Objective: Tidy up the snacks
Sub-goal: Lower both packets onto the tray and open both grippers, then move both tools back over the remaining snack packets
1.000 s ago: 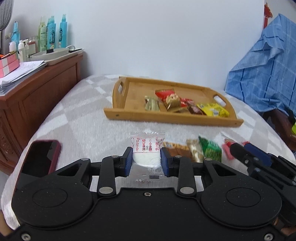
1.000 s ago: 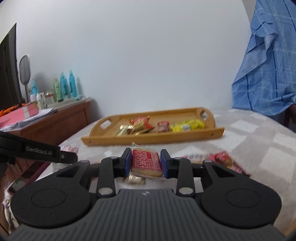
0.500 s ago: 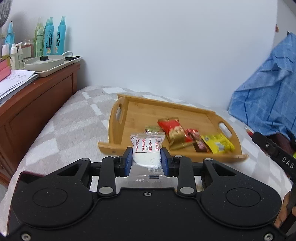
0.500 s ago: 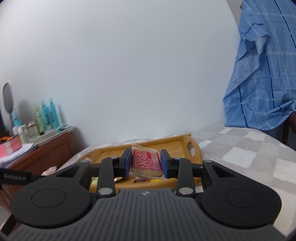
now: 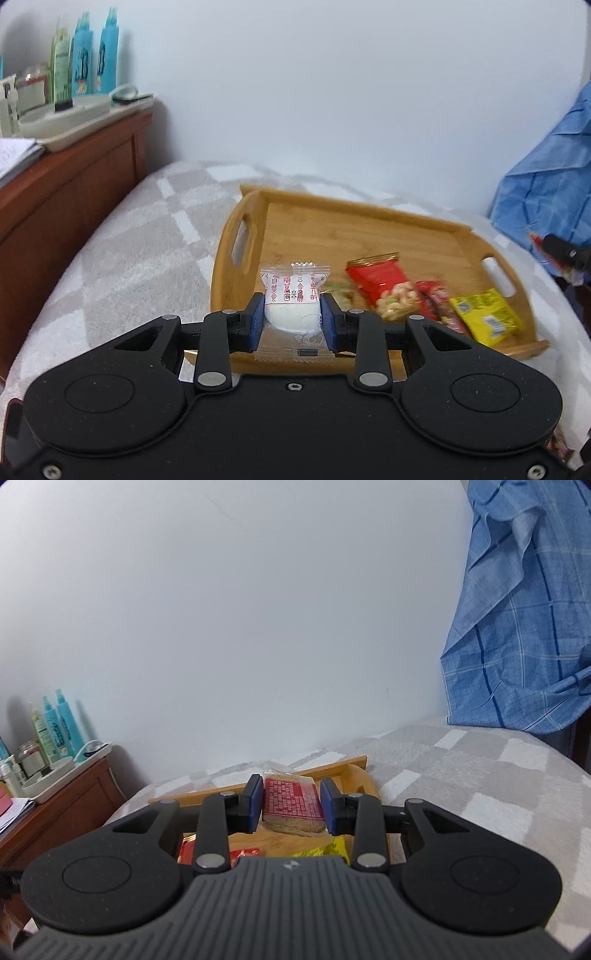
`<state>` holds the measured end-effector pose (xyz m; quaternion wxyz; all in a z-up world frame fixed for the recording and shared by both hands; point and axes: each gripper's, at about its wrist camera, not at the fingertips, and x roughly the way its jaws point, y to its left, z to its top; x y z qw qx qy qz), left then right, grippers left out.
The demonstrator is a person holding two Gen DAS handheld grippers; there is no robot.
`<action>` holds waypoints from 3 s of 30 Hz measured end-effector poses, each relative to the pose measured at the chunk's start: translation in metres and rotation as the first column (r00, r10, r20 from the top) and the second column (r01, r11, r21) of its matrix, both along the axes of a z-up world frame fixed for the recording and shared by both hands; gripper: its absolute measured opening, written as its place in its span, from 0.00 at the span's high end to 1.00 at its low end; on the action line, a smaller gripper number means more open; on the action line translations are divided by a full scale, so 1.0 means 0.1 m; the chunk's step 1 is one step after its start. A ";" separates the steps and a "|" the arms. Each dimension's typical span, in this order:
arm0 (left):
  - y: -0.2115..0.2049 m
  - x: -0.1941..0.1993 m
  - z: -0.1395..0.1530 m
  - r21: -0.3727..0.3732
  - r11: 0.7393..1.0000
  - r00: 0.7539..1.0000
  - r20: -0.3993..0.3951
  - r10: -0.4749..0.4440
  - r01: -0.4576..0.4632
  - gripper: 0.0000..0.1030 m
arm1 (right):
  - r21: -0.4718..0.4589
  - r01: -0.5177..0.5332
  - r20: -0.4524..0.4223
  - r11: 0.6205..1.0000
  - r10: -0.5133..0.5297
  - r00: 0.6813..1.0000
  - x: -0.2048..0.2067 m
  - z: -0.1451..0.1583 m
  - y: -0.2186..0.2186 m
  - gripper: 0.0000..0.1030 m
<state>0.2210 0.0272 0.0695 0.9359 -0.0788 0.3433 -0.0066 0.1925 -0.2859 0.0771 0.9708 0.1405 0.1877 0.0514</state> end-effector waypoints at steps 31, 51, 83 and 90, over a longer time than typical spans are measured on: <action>-0.13 0.33 -0.35 0.062 0.998 0.999 -0.049 0.008 -0.005 0.70 | -0.169 -0.030 -0.215 0.985 -0.007 0.977 0.99 -0.54 0.20 0.63; -0.14 0.30 -0.32 0.076 0.997 0.998 -0.058 0.009 -0.004 0.57 | -0.155 -0.033 -0.204 0.987 0.001 0.979 0.95 -0.52 0.20 0.43; -0.23 -0.97 0.13 0.057 0.991 0.992 0.042 -0.122 0.119 0.09 | -0.030 -0.016 -0.025 0.999 0.015 1.000 -0.43 0.03 0.16 0.00; -0.25 -1.20 0.09 0.066 0.989 0.990 0.038 -0.137 0.134 0.06 | -0.059 -0.020 -0.037 0.998 0.018 0.999 -0.74 -0.06 0.21 0.00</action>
